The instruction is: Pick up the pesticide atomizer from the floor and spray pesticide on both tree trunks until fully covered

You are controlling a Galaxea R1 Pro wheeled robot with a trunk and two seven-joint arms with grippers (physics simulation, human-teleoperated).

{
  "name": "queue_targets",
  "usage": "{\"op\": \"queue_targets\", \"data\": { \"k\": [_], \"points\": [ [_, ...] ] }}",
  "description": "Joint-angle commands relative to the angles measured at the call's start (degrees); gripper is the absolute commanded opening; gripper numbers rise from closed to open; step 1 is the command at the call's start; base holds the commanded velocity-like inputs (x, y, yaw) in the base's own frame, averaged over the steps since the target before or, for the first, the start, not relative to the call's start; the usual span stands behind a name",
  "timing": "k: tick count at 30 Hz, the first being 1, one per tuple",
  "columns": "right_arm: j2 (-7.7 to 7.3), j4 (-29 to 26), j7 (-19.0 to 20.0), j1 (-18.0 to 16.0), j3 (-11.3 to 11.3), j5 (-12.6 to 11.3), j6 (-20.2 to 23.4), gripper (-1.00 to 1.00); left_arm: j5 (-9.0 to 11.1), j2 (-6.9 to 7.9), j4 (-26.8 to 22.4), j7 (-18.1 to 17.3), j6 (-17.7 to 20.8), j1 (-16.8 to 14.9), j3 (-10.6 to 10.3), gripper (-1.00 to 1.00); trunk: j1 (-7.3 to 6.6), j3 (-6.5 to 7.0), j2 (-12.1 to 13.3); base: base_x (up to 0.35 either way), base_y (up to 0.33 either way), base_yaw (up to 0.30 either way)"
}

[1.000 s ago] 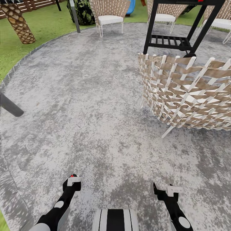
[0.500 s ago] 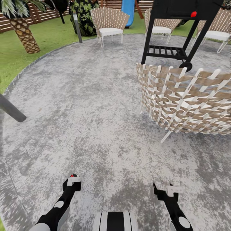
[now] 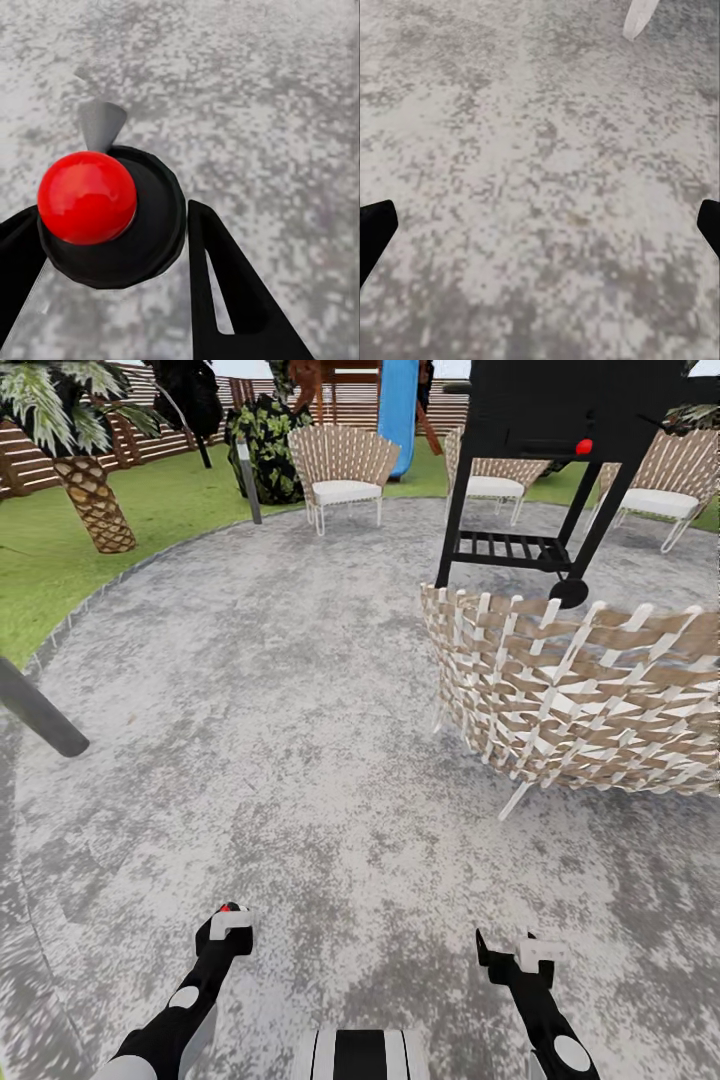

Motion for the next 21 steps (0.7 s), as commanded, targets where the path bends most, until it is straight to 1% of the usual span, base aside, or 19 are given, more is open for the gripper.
{"op": "queue_targets", "data": {
  "k": [1,6,21],
  "points": [
    [-0.01,0.03,0.0,0.0,-0.02,0.0,0.0,1.0,-0.02,0.0,0.01,-0.01,0.0,0.0,0.0,-1.0,-0.02,0.23,0.02,0.0,0.0,0.0],
    [-0.03,0.04,0.0,0.0,-0.05,0.03,0.0,1.0,-0.03,0.0,0.01,-0.01,0.02,0.0,0.04,-1.0,-0.15,1.62,0.08,0.0,0.0,-0.035],
    [-0.04,0.13,0.0,0.0,-0.05,0.09,0.0,1.0,-0.03,0.0,0.01,-0.01,0.04,0.0,0.0,-1.0,-0.54,6.24,0.28,0.0,0.0,-0.07]
  ]
}}
